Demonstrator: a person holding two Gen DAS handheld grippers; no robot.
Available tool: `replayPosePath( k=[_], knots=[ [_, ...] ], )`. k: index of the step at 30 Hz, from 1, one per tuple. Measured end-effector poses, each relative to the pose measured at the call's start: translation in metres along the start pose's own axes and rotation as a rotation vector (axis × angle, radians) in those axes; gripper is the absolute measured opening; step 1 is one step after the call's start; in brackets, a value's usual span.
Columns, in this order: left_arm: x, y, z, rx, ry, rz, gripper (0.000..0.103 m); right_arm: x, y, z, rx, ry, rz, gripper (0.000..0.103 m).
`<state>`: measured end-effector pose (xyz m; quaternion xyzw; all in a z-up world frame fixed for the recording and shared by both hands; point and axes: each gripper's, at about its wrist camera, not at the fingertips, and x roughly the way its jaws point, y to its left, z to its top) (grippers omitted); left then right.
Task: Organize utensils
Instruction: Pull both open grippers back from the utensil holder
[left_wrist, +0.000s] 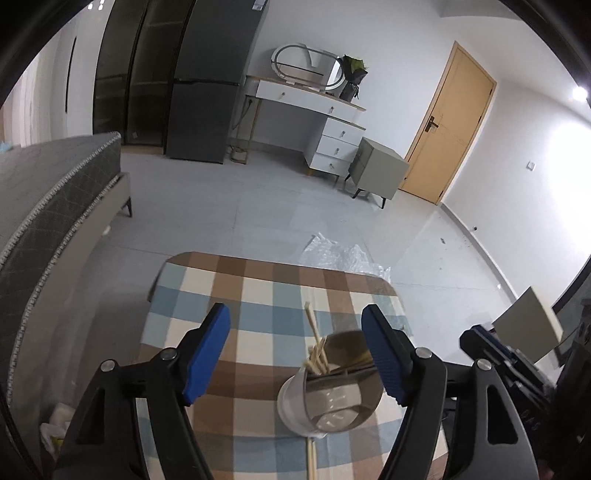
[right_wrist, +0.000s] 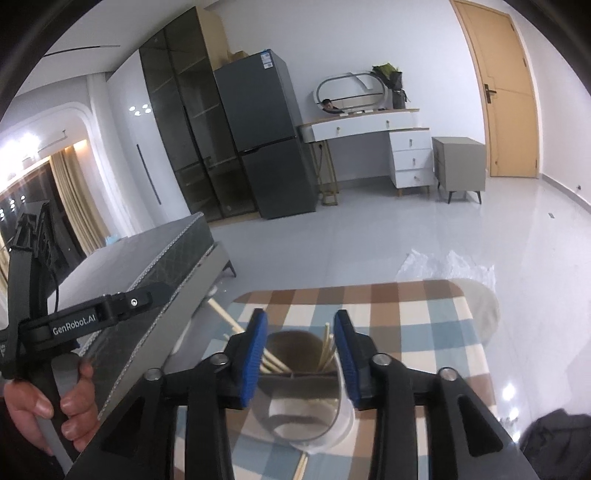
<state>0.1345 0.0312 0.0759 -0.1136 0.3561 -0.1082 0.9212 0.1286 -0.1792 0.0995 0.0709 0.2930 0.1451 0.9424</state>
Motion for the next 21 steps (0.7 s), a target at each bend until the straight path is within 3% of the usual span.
replayPosePath(
  k=[7,17,21],
  knots=[
    [-0.023,0.003,-0.015,0.006,-0.04,0.028,0.079,-0.024,0.007,-0.016,0.019,-0.019,-0.004,0.062],
    [-0.041,-0.001,-0.041,0.016,-0.061,0.013,0.079,-0.046,0.004,-0.047,0.063,-0.003,-0.039,0.063],
    [-0.044,-0.006,-0.054,0.039,-0.094,0.041,0.081,-0.051,-0.003,-0.065,0.088,0.002,-0.052,0.064]
  ],
)
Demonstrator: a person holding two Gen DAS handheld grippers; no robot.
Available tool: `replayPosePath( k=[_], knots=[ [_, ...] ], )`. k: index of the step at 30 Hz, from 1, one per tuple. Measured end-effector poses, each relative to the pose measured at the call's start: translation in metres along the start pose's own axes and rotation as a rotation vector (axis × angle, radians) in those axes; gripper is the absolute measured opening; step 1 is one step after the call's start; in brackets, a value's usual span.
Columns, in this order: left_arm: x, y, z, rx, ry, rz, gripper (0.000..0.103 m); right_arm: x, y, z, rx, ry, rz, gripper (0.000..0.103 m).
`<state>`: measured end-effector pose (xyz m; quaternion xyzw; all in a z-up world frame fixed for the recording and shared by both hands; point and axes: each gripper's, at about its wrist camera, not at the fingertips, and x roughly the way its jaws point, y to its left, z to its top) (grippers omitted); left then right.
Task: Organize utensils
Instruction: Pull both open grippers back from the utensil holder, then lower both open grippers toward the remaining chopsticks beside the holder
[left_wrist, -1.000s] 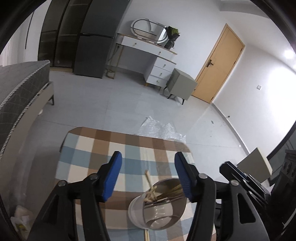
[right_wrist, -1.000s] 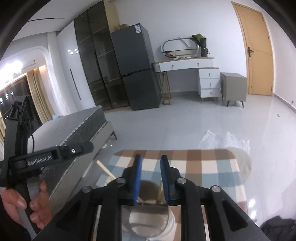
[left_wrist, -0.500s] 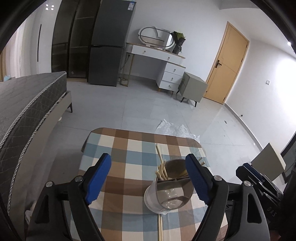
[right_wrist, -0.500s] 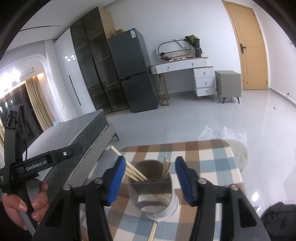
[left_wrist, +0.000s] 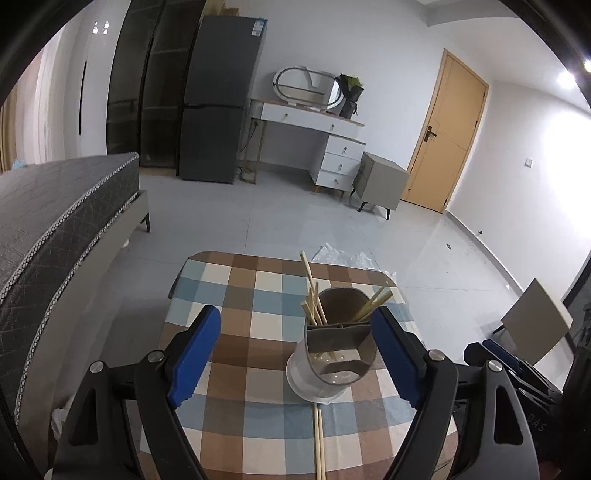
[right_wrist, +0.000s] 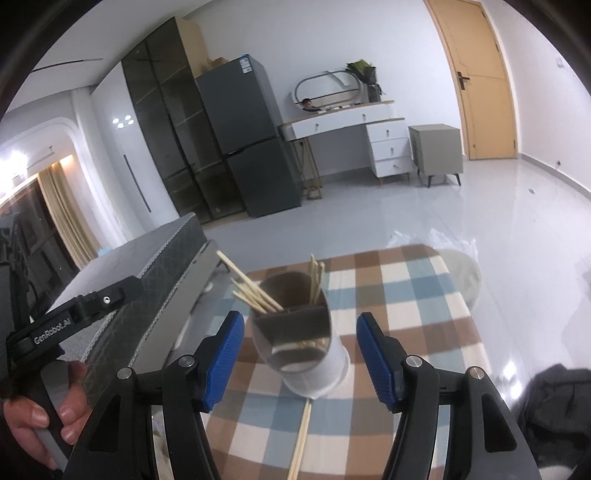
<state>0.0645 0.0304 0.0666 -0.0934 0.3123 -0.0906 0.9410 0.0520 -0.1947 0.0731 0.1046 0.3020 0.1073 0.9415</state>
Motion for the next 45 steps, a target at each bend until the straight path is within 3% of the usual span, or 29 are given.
replayPosePath(
  k=[5,14,21,28,35,40,45],
  knots=[
    [0.0,-0.005,-0.018,0.04,-0.023,0.059,0.081,0.006,-0.015,-0.022,0.059,0.027,-0.009,0.064],
    [0.027,-0.009,-0.053,0.025,0.032,0.071,0.081,0.027,-0.037,-0.059,0.089,0.098,-0.03,0.064],
    [0.055,-0.012,-0.086,0.036,0.126,0.076,0.081,0.045,-0.044,-0.077,0.082,0.181,-0.062,0.064],
    [0.079,0.007,-0.095,-0.026,0.223,0.051,0.081,0.069,-0.051,-0.092,0.132,0.284,-0.058,0.064],
    [0.094,0.021,-0.095,-0.016,0.25,0.139,0.081,0.093,-0.032,-0.1,0.063,0.354,-0.058,0.064],
    [0.099,0.037,-0.092,-0.064,0.273,0.169,0.081,0.122,-0.02,-0.116,0.027,0.451,-0.036,0.044],
    [0.106,0.053,-0.09,-0.12,0.301,0.192,0.081,0.14,-0.011,-0.131,-0.033,0.511,-0.042,0.036]
  ],
)
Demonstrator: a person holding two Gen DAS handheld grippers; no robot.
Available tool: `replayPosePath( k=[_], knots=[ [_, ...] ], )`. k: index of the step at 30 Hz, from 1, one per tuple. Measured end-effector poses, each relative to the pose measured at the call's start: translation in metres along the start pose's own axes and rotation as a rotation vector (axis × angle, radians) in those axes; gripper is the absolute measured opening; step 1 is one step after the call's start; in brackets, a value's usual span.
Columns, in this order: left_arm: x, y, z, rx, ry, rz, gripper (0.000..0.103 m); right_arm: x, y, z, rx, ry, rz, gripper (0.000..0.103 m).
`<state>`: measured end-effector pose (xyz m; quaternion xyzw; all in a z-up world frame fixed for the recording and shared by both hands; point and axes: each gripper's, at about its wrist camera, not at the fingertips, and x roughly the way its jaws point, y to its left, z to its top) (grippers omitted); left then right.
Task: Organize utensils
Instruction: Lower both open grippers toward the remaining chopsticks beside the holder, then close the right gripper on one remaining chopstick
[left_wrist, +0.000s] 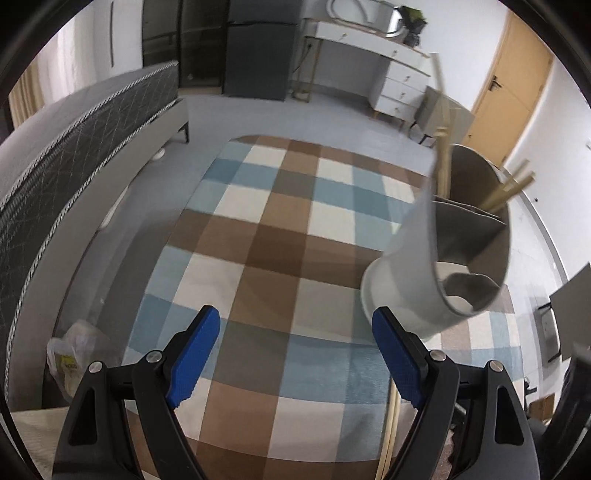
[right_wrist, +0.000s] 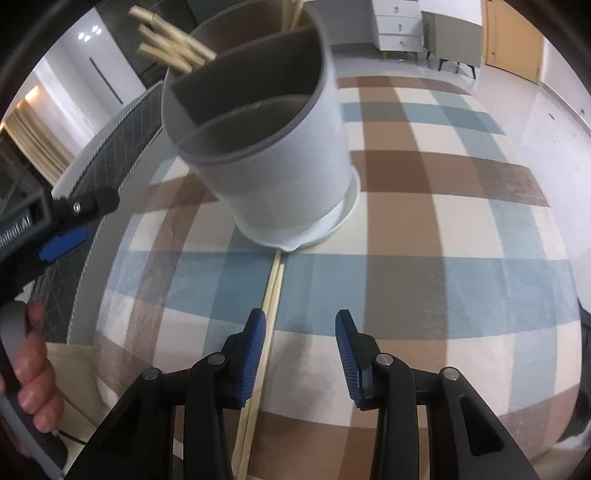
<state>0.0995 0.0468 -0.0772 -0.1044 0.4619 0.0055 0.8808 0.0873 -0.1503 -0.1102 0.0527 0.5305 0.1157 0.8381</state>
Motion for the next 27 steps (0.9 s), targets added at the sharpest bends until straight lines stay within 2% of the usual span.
replayPosePath(
  k=[4,6,9,13,22,27],
  knots=[
    [0.012,0.008,0.001,-0.053,0.066,-0.017,0.081,0.011,0.011,-0.002,-0.041,0.02,-0.004,0.033],
    [0.012,0.008,0.002,-0.041,0.064,0.004,0.081,0.018,0.017,-0.002,-0.069,0.027,-0.022,0.033],
    [0.007,0.007,0.005,-0.009,0.035,0.04,0.081,0.029,0.024,-0.002,-0.109,0.05,-0.068,0.025],
    [0.01,0.01,0.006,-0.016,0.045,0.038,0.081,0.033,0.024,-0.003,-0.13,0.076,-0.116,0.015],
    [0.013,0.016,0.007,-0.042,0.07,0.041,0.081,0.035,0.02,0.002,-0.11,0.067,-0.125,0.015],
    [0.017,0.022,0.007,-0.054,0.091,0.053,0.081,0.045,0.026,0.016,-0.14,0.012,-0.155,0.017]
  ],
)
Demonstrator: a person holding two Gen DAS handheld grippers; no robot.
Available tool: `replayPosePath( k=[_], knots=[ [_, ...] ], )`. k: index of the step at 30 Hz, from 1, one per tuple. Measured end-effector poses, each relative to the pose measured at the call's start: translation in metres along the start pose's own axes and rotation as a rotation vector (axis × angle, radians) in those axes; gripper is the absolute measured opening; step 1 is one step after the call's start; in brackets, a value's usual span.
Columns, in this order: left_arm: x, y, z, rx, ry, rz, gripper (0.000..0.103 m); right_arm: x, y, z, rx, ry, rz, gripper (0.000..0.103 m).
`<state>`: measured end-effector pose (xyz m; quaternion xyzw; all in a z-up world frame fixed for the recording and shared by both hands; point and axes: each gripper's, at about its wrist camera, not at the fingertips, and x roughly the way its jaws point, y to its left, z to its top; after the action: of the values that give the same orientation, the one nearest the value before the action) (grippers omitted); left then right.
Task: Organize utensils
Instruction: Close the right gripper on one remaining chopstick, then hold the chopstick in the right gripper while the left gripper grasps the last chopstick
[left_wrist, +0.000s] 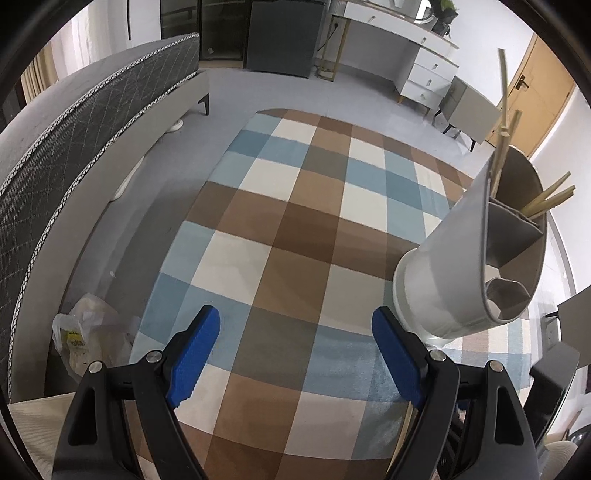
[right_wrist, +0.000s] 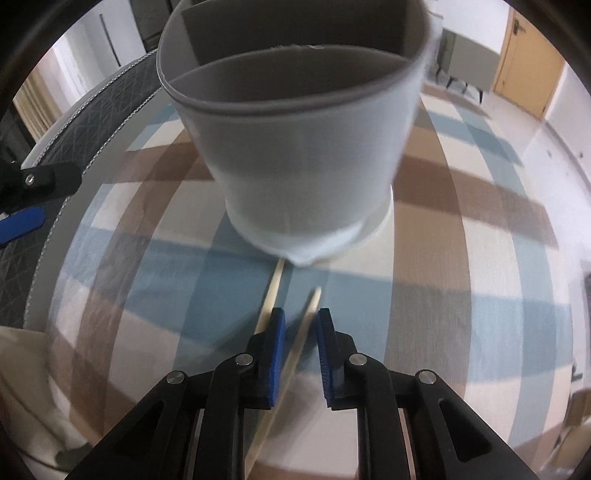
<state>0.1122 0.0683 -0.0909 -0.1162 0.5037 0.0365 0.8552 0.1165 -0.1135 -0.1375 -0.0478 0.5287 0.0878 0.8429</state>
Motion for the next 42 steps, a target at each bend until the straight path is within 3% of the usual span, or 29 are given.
replayPosePath(
  k=[2,4,9,17,22,26,30,33,34,38,42],
  knots=[
    [0.001,0.002,0.0,-0.002,0.001,0.013,0.081,0.002,0.002,0.004,-0.014,-0.013,-0.009,0.017],
    [0.0,0.003,0.0,0.003,-0.007,0.015,0.081,0.003,-0.002,0.005,0.007,-0.009,0.024,0.005],
    [0.004,-0.005,-0.005,0.047,-0.004,0.002,0.081,-0.009,-0.038,0.007,0.166,-0.035,0.134,0.004],
    [0.02,-0.044,-0.038,0.157,0.153,-0.17,0.081,-0.046,-0.108,-0.002,0.427,-0.141,0.272,0.004],
    [0.027,-0.078,-0.056,0.279,0.158,-0.129,0.081,-0.063,-0.143,-0.013,0.534,-0.179,0.323,0.004],
    [0.037,-0.094,-0.06,0.29,0.183,-0.124,0.079,-0.077,-0.145,-0.018,0.526,-0.215,0.317,0.004],
    [0.048,-0.115,-0.066,0.347,0.212,-0.056,0.049,-0.088,-0.151,-0.027,0.546,-0.232,0.316,0.004],
    [0.054,-0.126,-0.071,0.387,0.217,-0.001,0.037,-0.088,-0.157,-0.031,0.568,-0.23,0.321,0.004],
    [0.053,-0.129,-0.071,0.386,0.215,-0.008,0.034,-0.088,-0.158,-0.031,0.571,-0.228,0.321,0.004],
    [0.048,-0.144,-0.078,0.424,0.216,-0.024,0.002,-0.092,-0.158,-0.032,0.568,-0.237,0.315,0.004],
    [0.041,-0.147,-0.085,0.435,0.214,-0.06,0.002,-0.098,-0.16,-0.035,0.574,-0.252,0.306,0.004]
  ],
)
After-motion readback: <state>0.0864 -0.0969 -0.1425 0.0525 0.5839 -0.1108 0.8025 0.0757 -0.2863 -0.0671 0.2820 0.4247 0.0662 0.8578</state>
